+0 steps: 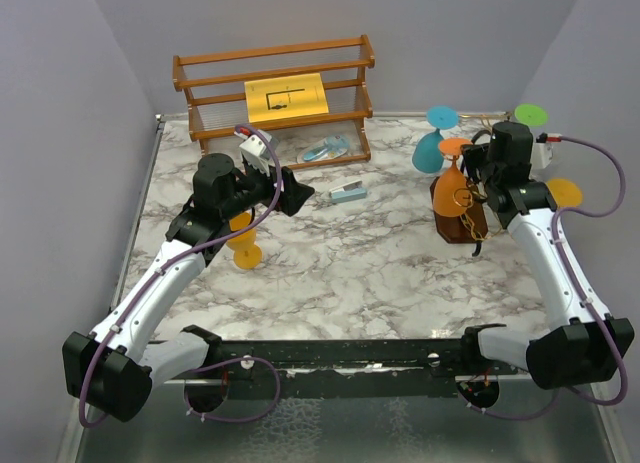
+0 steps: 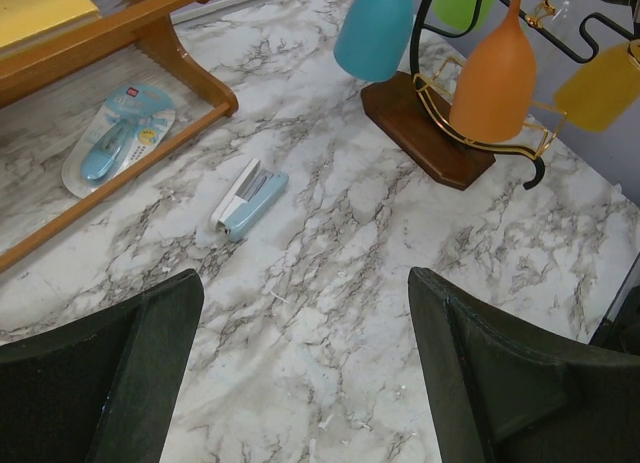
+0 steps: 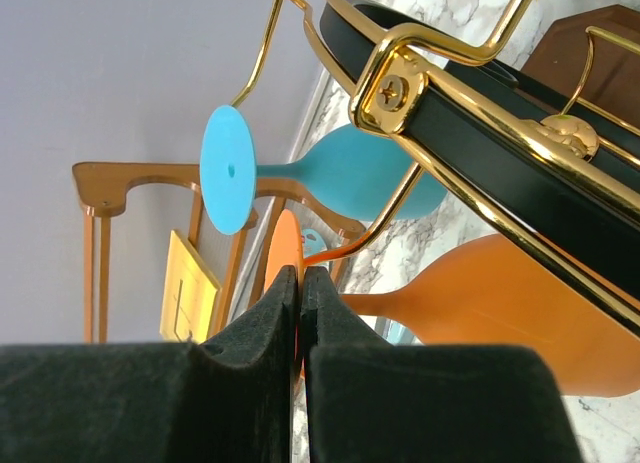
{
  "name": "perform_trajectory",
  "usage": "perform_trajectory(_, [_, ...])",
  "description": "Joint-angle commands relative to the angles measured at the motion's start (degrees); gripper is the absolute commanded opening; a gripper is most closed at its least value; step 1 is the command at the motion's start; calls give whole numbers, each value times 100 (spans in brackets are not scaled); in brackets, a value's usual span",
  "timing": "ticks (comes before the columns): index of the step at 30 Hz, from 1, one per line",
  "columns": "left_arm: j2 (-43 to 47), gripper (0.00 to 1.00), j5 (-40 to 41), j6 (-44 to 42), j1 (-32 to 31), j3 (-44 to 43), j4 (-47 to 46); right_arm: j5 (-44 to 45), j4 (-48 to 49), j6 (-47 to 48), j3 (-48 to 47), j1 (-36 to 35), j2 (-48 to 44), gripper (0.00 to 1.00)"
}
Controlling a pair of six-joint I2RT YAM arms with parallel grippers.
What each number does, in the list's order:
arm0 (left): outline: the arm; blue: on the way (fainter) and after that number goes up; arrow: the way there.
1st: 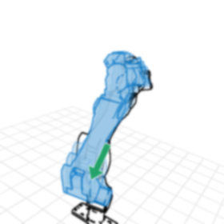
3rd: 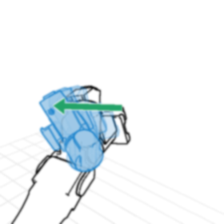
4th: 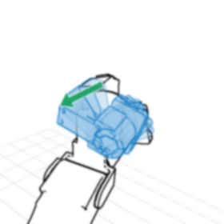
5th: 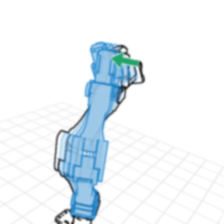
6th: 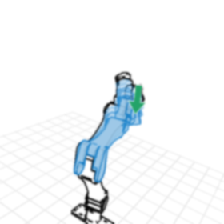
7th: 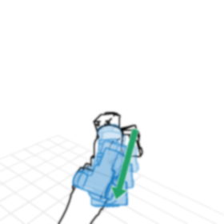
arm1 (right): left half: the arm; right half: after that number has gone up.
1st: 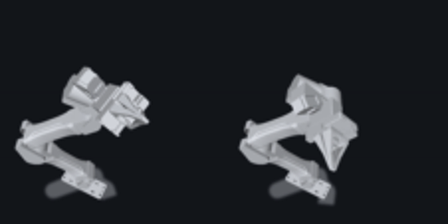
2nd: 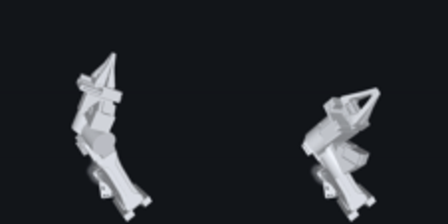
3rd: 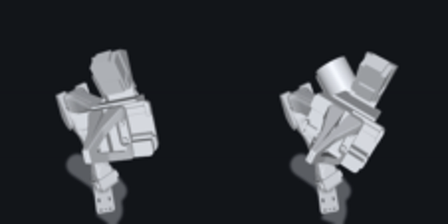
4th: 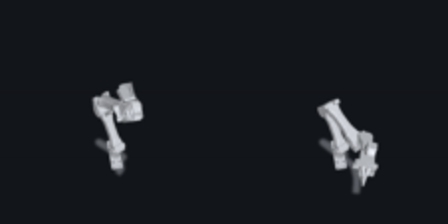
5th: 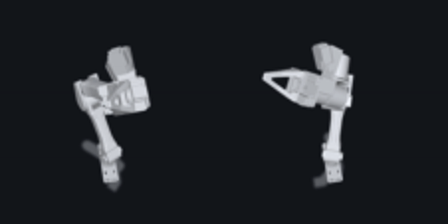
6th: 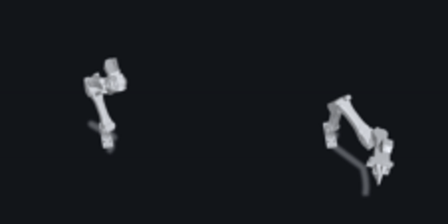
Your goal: Take the wine glass off the wine glass rack
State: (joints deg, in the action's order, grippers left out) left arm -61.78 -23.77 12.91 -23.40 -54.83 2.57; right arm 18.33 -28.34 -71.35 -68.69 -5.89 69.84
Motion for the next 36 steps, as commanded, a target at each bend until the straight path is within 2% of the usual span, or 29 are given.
perform_trajectory(1, [41,86,-34,-36,-34,53,-200,234,140,-183,159,44,-202,1])
perform_trajectory(10, [38,86,-41,-38,-40,60,-203,292,404,-399,221,44,-380,1])
perform_trajectory(18, [39,86,-59,-27,-42,68,-207,299,397,-949,285,44,-499,1])
perform_trajectory(26, [26,86,-49,-35,-42,71,-218,488,-29,-1332,145,44,-438,1])
perform_trajectory(36, [1,86,-87,-23,-42,81,-225,260,-158,-1832,416,44,-952,1])
